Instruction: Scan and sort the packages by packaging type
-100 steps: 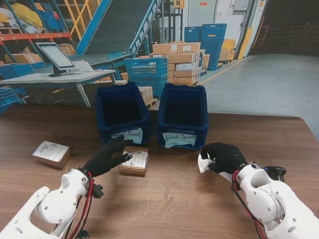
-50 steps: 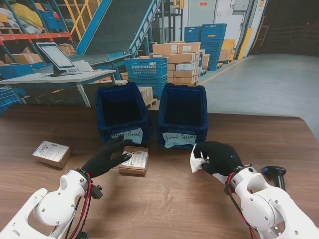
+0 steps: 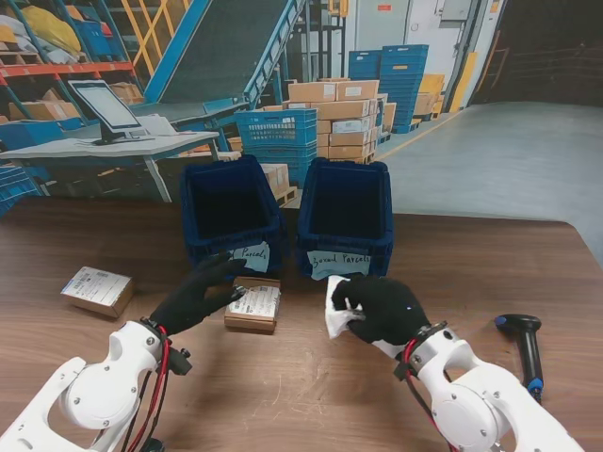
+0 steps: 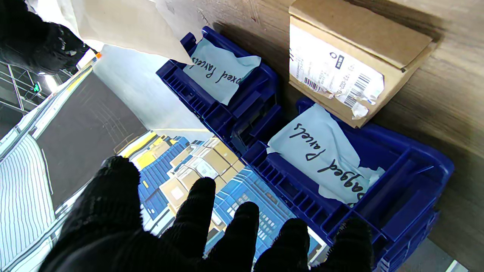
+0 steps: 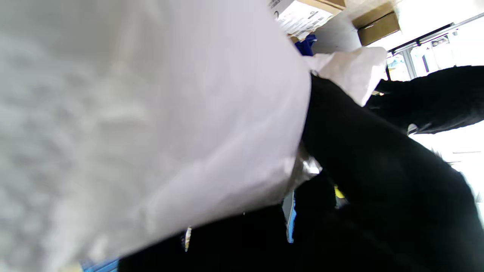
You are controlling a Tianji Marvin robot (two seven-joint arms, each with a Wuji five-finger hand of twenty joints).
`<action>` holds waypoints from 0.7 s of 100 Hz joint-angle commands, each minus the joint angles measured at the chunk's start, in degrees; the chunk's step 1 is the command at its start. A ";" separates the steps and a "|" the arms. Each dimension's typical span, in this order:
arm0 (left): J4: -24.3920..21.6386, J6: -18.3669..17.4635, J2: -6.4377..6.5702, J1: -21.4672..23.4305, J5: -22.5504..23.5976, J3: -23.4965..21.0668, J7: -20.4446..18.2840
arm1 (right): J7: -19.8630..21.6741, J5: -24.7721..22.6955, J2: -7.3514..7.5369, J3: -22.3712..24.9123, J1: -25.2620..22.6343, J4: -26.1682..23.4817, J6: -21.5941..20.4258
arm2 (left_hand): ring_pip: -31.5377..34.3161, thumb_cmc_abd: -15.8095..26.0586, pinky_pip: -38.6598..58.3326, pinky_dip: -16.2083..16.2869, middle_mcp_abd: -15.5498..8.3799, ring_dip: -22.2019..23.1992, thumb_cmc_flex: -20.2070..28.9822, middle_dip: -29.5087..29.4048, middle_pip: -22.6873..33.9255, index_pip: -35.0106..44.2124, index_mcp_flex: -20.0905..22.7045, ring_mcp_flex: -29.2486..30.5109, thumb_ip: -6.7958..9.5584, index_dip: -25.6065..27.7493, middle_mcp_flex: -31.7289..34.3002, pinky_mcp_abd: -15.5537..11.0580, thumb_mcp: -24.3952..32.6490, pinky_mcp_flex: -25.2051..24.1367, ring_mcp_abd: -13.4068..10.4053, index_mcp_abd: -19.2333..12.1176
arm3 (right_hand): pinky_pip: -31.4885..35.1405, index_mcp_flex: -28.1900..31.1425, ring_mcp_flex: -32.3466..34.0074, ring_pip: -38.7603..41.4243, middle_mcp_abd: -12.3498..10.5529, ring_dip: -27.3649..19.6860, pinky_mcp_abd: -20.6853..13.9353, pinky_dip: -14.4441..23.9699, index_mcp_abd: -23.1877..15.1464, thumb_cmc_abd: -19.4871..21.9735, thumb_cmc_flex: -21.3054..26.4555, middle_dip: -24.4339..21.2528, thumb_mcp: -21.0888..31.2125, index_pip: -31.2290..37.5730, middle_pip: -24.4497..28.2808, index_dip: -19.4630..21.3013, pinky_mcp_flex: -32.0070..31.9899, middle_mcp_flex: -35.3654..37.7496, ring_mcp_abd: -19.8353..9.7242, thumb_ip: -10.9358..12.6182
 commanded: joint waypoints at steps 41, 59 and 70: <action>-1.09 0.15 -0.34 0.64 0.19 -0.46 -0.57 | -6.46 -1.05 -1.17 -9.50 7.08 9.65 -4.79 | -0.04 2.82 1.07 1.07 -0.15 0.64 1.26 0.35 -0.91 -0.06 -0.50 0.71 0.67 0.64 -0.07 0.79 -1.98 0.14 0.96 0.34 | 0.09 2.68 1.13 0.28 0.38 1.55 -0.59 -0.25 -0.58 2.03 5.54 0.42 4.26 0.42 0.15 1.22 -0.32 -0.79 -0.86 0.29; -1.27 0.38 -0.35 0.77 0.25 -0.65 -0.53 | -8.18 -0.57 -1.32 -12.89 10.59 14.57 -7.10 | -0.05 2.82 1.08 1.07 -0.22 0.64 1.28 0.34 -0.92 -0.05 -0.47 0.72 0.67 0.64 -0.04 0.83 -1.98 0.19 0.93 0.31 | 0.17 2.69 1.17 0.38 0.35 1.53 -0.55 -0.26 -0.54 2.00 5.50 0.37 4.39 0.35 0.23 1.32 -0.21 -0.75 -0.87 0.37; -1.28 0.22 -0.35 0.84 0.15 -0.72 -0.56 | -8.08 0.42 -1.40 -13.93 11.96 16.69 -7.81 | -0.03 2.79 1.07 1.07 -0.16 0.64 1.29 0.35 -0.90 -0.04 -0.45 0.77 0.68 0.65 0.05 0.85 -1.98 0.18 0.99 0.33 | 0.14 2.68 1.13 0.46 0.39 1.52 -0.66 -0.28 -0.54 1.97 5.50 0.37 4.45 0.33 0.31 1.39 -0.29 -0.79 -0.93 0.39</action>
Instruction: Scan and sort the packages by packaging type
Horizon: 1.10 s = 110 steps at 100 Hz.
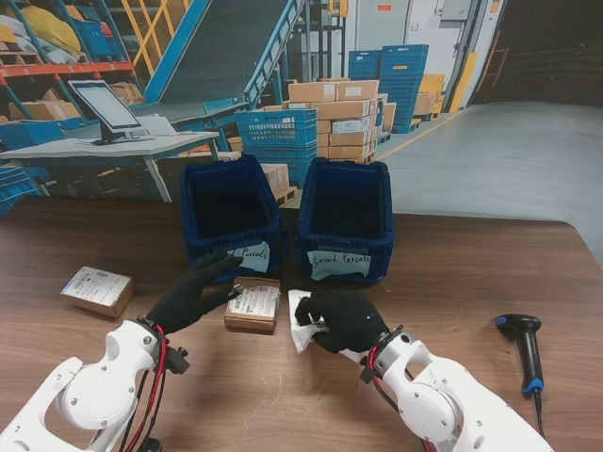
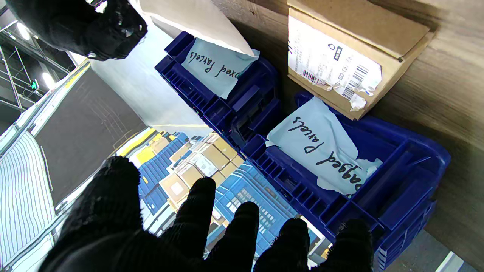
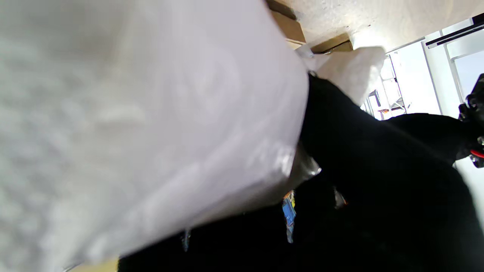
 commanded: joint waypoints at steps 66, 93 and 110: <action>-0.66 0.68 -0.01 0.04 0.41 0.47 -2.02 | 3.12 6.97 -1.43 -6.77 7.15 8.89 -2.48 | -0.01 2.95 1.12 1.08 -0.17 0.65 1.45 0.38 -0.86 0.13 -0.10 0.85 0.65 0.71 0.34 0.81 -2.00 0.30 0.91 0.20 | 0.14 4.14 0.76 0.03 0.48 0.99 -0.55 -0.13 -1.31 0.74 5.39 -0.56 5.92 -0.68 -0.31 -0.32 -0.87 -0.42 0.27 0.85; -0.83 0.64 0.00 0.18 0.76 0.41 -1.94 | 6.39 10.88 -1.58 -7.72 8.83 9.32 -3.26 | 0.03 3.00 1.12 1.09 -0.17 0.67 1.48 0.39 -0.85 0.17 -0.01 0.97 0.64 0.72 0.39 0.79 -2.01 0.31 1.00 0.23 | -0.44 5.53 0.52 -1.57 1.08 0.83 -0.50 -0.16 -1.28 2.10 5.43 -1.55 5.14 -3.63 -1.81 -2.90 -1.58 -0.19 1.37 1.08; -0.92 0.63 0.02 0.22 1.07 0.38 -1.90 | 7.29 12.16 -1.66 -7.98 9.46 9.65 -3.30 | 0.06 2.94 1.14 1.09 -0.17 0.68 1.60 0.40 -0.82 0.35 0.31 1.05 0.64 0.78 0.63 0.87 -1.99 0.37 1.04 -0.05 | -0.86 6.83 0.41 -2.42 1.62 0.88 -0.10 -0.25 -1.22 2.80 5.59 -2.15 4.64 -5.85 -2.81 -5.22 -1.88 0.11 2.02 1.33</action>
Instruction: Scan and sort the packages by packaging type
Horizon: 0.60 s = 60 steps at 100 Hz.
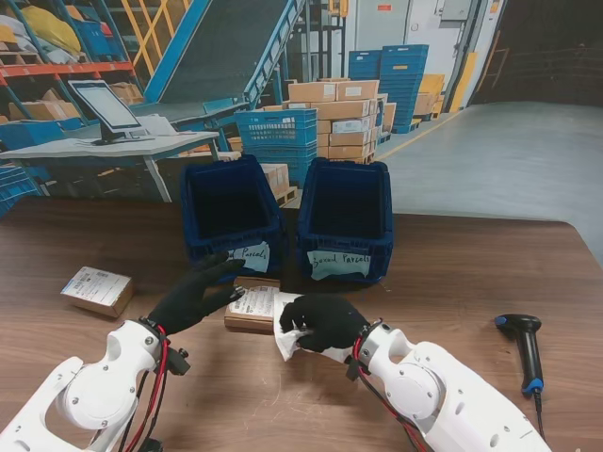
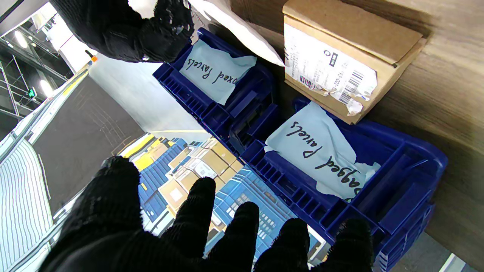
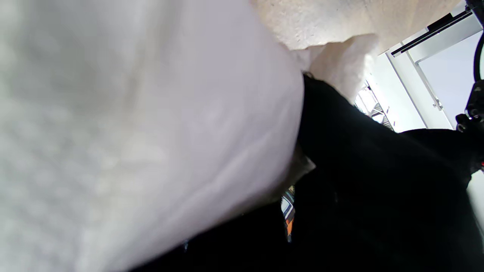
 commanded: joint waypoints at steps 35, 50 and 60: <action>-0.91 -0.14 -0.15 0.65 0.46 -0.10 -0.57 | 4.17 2.14 -0.36 -0.73 1.81 0.42 0.57 | 0.04 2.97 1.15 0.64 -0.14 0.67 1.59 0.41 -0.81 0.34 0.24 1.04 0.63 0.75 0.70 0.87 -2.00 0.42 1.03 -0.02 | -1.26 1.93 -1.07 -2.41 1.77 0.72 0.50 -0.21 -1.35 5.27 1.80 -1.40 1.42 -1.17 -3.57 -5.96 -2.05 -0.85 1.65 2.61; -1.00 -0.18 -0.14 0.76 0.45 -0.22 -0.61 | 6.73 3.06 0.08 -0.51 1.93 -0.26 0.42 | 0.02 2.94 1.14 0.63 -0.14 0.66 1.55 0.41 -0.82 0.34 0.25 1.00 0.63 0.74 0.71 0.88 -2.02 0.43 1.03 0.07 | -2.61 -1.58 -3.93 -4.28 2.66 -0.07 1.21 0.15 -0.04 6.28 -2.57 -2.15 0.44 -0.88 -5.58 -11.09 -5.07 -3.41 1.77 3.28; -1.08 -0.11 -0.12 0.79 0.41 -0.24 -0.72 | 8.57 3.59 0.45 -0.17 1.57 -1.15 0.46 | 0.06 2.94 1.14 0.63 -0.16 0.67 1.56 0.40 -0.83 0.36 0.29 1.09 0.63 0.74 0.67 0.85 -2.01 0.42 1.02 0.02 | -3.44 -2.85 -5.42 -5.60 2.89 -2.05 1.35 0.27 0.95 7.48 -4.50 -3.53 -1.14 -1.66 -6.22 -13.18 -6.68 -4.85 1.84 3.81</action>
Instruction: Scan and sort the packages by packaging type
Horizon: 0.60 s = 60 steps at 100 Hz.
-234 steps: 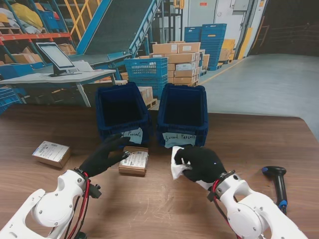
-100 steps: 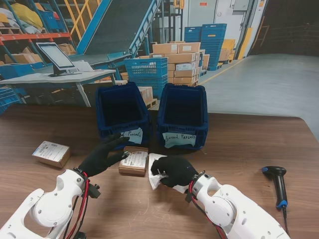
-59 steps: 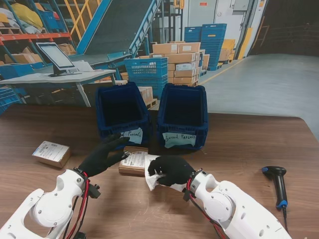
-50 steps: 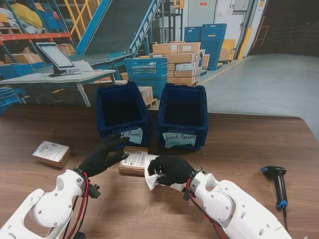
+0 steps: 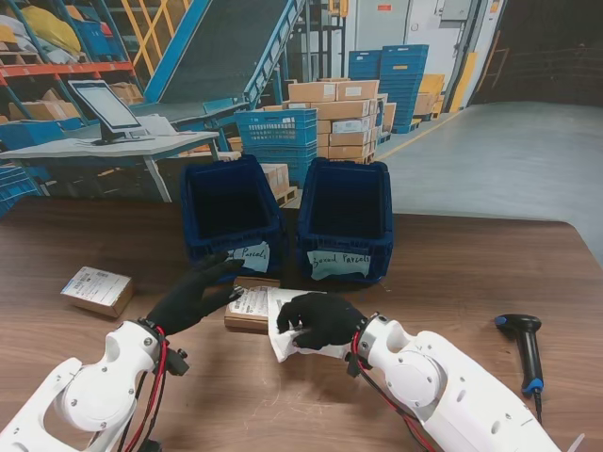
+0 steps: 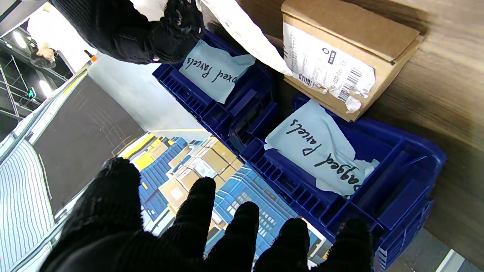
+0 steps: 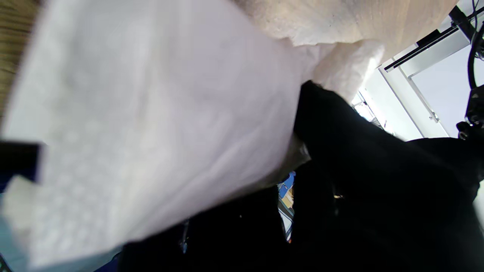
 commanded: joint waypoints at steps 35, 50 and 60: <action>-0.79 -0.18 -0.09 0.36 0.17 0.16 -1.00 | 9.30 2.72 1.76 1.27 -1.95 -5.90 1.00 | 0.05 2.39 1.16 0.57 -0.13 0.67 1.54 0.40 -0.83 0.33 0.20 1.06 0.64 0.73 0.67 0.86 -2.00 0.44 1.02 0.02 | -3.46 -6.35 -4.98 -5.30 2.16 -6.81 0.84 0.81 4.14 13.68 -7.50 -10.42 -13.33 -5.13 -4.01 -7.71 -4.56 -5.74 2.45 6.00; -0.85 -0.25 -0.10 0.37 0.24 0.17 -0.91 | 12.27 4.46 2.29 1.79 -2.67 -8.04 1.79 | 0.04 2.40 1.15 0.56 -0.18 0.66 1.53 0.40 -0.82 0.33 0.22 1.04 0.64 0.73 0.69 0.87 -2.01 0.42 1.09 -0.01 | -3.64 -6.68 -5.26 -5.72 2.53 -7.09 1.03 0.96 5.14 16.55 -7.85 -11.02 -17.13 -6.81 -4.61 -7.35 -4.80 -6.06 2.72 7.05; -0.90 -0.31 -0.11 0.40 0.35 0.16 -0.84 | 12.89 5.46 2.40 1.82 -2.98 -8.17 1.27 | 0.02 2.41 1.14 0.56 -0.19 0.65 1.49 0.40 -0.82 0.33 0.22 1.01 0.63 0.73 0.69 0.86 -2.03 0.42 1.00 -0.01 | -3.74 -6.77 -5.46 -5.93 2.59 -7.22 1.02 0.95 5.30 16.99 -7.79 -11.17 -18.02 -7.25 -4.79 -7.18 -4.90 -6.18 2.78 7.29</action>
